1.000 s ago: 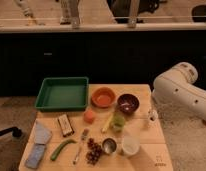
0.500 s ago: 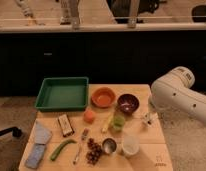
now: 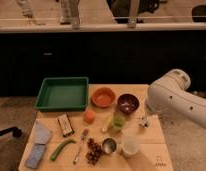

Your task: Wipe purple bowl with brush

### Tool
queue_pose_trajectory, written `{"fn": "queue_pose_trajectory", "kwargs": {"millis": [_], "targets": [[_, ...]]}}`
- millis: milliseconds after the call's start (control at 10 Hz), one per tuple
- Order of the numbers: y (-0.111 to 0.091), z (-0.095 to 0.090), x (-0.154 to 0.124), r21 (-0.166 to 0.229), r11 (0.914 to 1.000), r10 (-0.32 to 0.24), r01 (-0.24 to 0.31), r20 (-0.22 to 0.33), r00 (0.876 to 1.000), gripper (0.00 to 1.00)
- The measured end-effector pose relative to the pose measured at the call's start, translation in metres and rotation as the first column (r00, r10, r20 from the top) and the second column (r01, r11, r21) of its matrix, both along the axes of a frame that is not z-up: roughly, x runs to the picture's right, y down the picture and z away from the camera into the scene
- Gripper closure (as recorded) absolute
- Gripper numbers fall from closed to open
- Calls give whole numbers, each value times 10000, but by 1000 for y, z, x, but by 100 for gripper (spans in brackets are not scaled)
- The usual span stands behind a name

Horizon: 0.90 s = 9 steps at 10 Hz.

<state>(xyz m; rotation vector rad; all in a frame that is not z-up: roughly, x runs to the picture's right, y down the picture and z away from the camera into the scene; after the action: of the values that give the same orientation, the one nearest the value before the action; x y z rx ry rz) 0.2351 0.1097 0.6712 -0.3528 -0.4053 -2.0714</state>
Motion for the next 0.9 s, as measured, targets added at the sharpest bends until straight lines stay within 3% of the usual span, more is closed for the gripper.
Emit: {"fn": "queue_pose_trajectory", "kwargs": {"millis": [500,900], "targets": [[5,2,-22,-145,9996,-241,247,362,9991,100],[26,21,-4,-688,9976,-81,91,144,9999,100]]}}
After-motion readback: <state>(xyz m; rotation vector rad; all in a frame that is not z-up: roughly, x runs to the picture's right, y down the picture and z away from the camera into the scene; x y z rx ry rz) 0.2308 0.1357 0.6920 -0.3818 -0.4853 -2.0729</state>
